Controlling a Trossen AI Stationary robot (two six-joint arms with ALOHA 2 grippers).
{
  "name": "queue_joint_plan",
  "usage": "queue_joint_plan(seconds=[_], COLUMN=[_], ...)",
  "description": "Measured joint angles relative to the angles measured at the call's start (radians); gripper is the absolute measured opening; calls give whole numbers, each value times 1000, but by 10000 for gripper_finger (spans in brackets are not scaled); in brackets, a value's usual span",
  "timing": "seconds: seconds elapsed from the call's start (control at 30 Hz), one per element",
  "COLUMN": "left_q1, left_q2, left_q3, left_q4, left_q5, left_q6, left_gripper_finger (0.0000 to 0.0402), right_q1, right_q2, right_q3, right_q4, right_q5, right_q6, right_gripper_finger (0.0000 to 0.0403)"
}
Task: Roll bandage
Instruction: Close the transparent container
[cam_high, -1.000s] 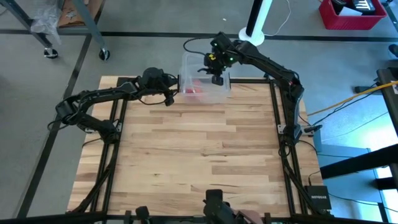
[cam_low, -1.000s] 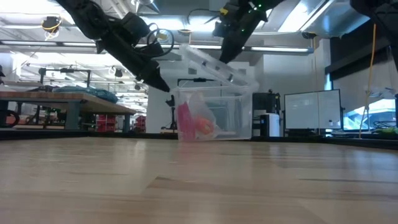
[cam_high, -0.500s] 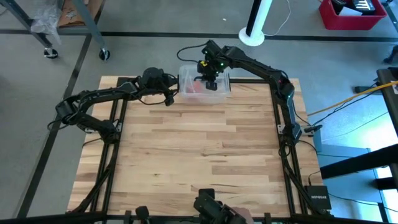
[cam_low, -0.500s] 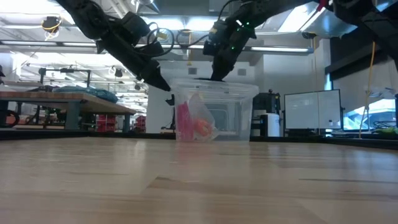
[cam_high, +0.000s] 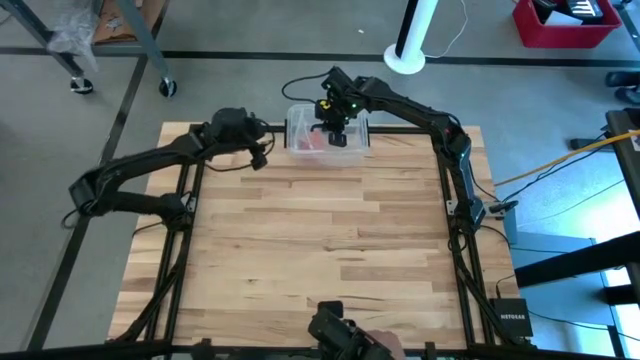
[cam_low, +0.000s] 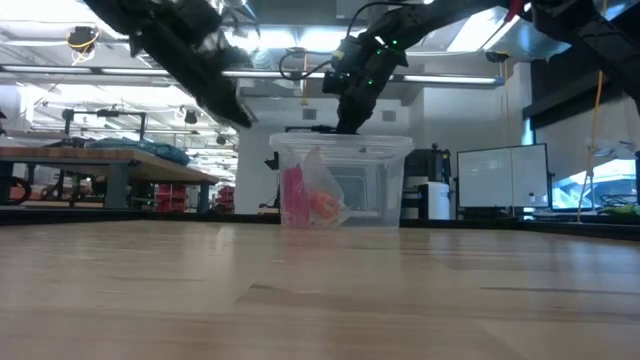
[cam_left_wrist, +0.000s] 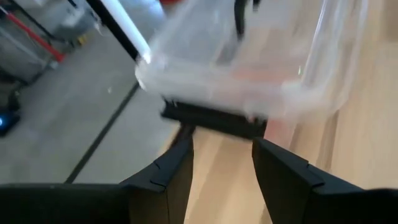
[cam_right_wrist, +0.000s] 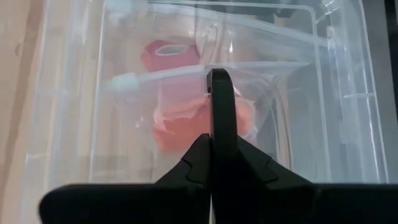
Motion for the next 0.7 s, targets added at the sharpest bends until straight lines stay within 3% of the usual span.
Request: queue_joint_plan(seconds=[0.17, 0.43, 0.7], left_q1=[-1, -6, -6], left_q2=[-65, -66, -60], left_q3=[1, 1, 1], left_q4=[10, 47, 58], left_q5=[5, 56, 58], left_q6=[-12, -35, -38], left_gripper_finger=[156, 156, 156], right_q1=[1, 14, 12], right_q2=[0, -28, -34], right_q3=[-19, -1, -23], right_q4=[28, 5, 36], right_q5=[22, 108, 118], right_q6=[-11, -27, -73], right_gripper_finger=[45, 46, 46])
